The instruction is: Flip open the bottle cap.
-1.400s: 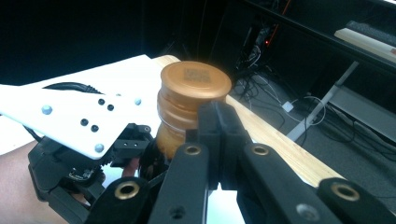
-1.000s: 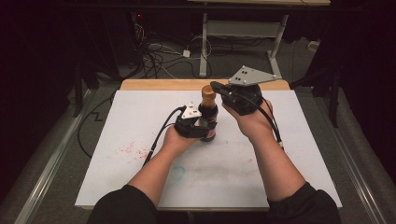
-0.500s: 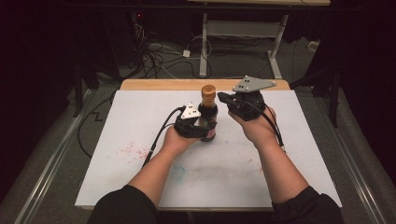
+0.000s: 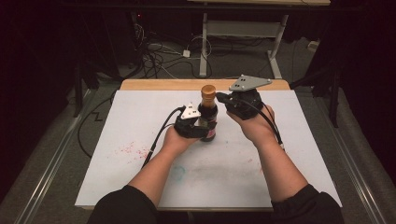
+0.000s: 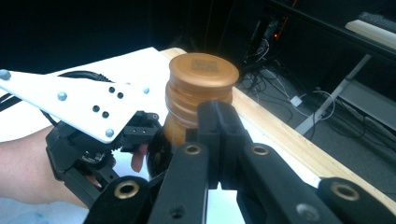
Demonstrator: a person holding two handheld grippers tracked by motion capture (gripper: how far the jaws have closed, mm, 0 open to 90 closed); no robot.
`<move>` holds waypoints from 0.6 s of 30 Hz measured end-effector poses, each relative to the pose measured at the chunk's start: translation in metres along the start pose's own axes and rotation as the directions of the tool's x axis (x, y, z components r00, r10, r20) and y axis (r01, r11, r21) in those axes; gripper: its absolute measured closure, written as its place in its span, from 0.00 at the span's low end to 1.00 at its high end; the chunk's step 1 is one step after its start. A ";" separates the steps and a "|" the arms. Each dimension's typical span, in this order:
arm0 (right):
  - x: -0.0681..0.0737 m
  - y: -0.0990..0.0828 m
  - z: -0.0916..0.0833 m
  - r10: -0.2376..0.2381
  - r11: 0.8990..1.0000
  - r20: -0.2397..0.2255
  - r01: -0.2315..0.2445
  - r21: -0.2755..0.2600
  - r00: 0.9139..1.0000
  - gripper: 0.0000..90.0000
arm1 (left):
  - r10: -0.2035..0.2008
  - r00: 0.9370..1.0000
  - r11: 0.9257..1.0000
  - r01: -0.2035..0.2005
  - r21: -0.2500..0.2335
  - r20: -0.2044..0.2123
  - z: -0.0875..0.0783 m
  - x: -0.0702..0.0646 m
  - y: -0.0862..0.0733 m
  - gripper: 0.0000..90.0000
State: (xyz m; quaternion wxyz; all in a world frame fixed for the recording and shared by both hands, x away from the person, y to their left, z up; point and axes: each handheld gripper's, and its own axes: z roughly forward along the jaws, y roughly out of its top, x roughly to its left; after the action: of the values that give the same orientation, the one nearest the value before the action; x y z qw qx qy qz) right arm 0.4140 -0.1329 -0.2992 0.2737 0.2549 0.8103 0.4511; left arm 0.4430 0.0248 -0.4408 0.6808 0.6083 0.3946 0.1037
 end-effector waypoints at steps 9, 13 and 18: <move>0.001 0.002 0.001 -0.006 1.000 0.005 0.006 0.011 1.000 1.00 | 0.000 1.000 1.000 0.000 -0.003 -0.002 0.000 -0.001 0.000 0.32; 0.002 0.002 0.002 -0.016 1.000 0.010 0.015 0.022 1.000 1.00 | -0.002 1.000 1.000 0.002 -0.003 -0.002 0.000 0.000 0.000 0.32; 0.002 0.002 0.004 -0.020 1.000 0.012 0.020 0.024 1.000 1.00 | -0.003 1.000 1.000 0.003 -0.005 -0.001 0.000 0.000 0.000 0.32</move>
State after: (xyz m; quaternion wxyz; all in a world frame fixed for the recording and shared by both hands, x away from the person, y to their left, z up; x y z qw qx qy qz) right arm 0.4151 -0.1283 -0.2998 0.2803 0.2528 0.8163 0.4372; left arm 0.4428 0.0245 -0.4411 0.6822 0.6061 0.3956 0.1038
